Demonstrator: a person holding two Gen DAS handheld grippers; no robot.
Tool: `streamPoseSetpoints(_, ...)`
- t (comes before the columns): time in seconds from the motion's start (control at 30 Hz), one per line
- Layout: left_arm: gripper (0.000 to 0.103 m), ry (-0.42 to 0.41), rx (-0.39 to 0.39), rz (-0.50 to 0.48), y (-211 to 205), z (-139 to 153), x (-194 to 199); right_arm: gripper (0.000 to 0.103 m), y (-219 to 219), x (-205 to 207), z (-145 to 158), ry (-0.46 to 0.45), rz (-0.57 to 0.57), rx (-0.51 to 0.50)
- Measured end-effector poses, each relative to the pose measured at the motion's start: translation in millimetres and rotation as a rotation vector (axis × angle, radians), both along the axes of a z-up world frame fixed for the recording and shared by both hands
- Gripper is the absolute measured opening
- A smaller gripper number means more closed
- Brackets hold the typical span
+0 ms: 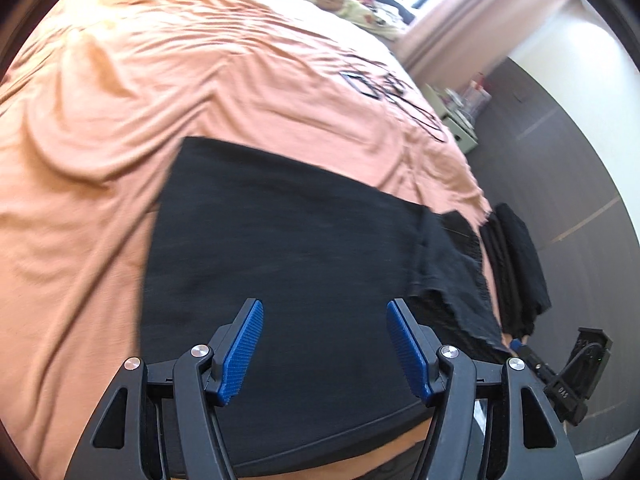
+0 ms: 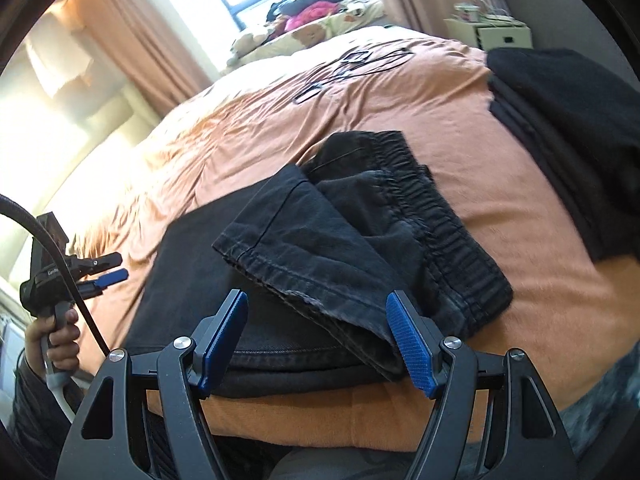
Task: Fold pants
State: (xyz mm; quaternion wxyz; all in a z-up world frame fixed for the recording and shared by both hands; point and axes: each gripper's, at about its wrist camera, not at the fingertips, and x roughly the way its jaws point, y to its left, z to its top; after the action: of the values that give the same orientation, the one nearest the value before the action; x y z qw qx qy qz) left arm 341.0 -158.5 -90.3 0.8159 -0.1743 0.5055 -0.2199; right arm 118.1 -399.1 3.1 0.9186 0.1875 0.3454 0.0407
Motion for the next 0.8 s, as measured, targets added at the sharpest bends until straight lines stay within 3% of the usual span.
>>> streamPoseSetpoints(0.47,0.066,0.086,-0.042,0.181,96,-46,-3,0.07,72,71,-1,0.079,0.155,-0.154)
streamPoseSetpoints(0.8,0.044,0.186,-0.116,0.163,102,-81,16,0.07,102,101,-11,0.125,0.199,-0.215)
